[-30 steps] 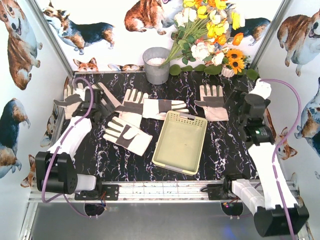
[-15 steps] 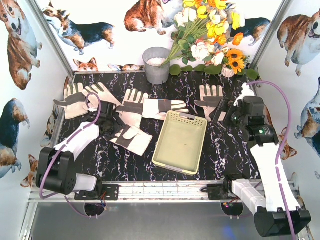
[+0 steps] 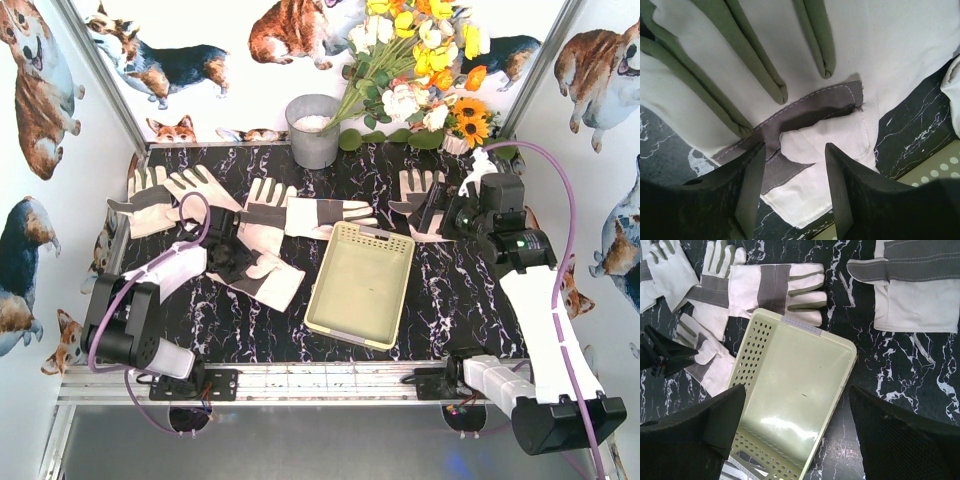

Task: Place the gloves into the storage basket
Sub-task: Pick up the glove from the center of the board.

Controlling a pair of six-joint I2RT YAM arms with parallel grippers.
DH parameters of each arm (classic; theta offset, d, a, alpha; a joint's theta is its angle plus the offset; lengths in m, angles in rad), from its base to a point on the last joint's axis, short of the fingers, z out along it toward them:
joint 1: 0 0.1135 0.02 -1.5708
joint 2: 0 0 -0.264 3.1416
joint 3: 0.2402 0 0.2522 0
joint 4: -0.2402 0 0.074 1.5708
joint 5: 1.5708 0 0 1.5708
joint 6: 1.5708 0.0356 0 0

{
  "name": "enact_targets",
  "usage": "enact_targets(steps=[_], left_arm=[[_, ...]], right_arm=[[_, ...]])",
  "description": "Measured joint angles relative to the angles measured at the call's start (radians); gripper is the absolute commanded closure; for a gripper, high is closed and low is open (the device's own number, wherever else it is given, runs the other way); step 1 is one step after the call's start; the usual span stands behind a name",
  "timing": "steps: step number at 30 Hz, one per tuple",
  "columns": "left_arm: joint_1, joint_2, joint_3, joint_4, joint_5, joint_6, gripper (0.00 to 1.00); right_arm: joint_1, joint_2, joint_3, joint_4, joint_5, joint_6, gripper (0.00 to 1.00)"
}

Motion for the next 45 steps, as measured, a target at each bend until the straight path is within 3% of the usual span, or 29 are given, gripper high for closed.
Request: enact_targets(steps=[12, 22, 35, 45], left_arm=[[-0.001, 0.059, -0.002, 0.052, 0.014, -0.024, 0.66], [-0.002, 0.082, 0.003, 0.055, 0.005, -0.007, 1.0], [-0.003, -0.045, 0.016, -0.067, 0.008, 0.121, 1.0], [-0.003, -0.154, 0.07, -0.147, 0.145, 0.199, 1.0]], right_arm=[[0.075, 0.023, 0.024, -0.061, 0.01, -0.076, 0.14], [0.117, 0.074, 0.068, -0.068, 0.012, -0.077, 0.14], [0.281, 0.171, 0.08, -0.031, 0.0, -0.071, 0.14], [0.549, 0.319, 0.08, 0.124, -0.019, -0.135, 0.14]])
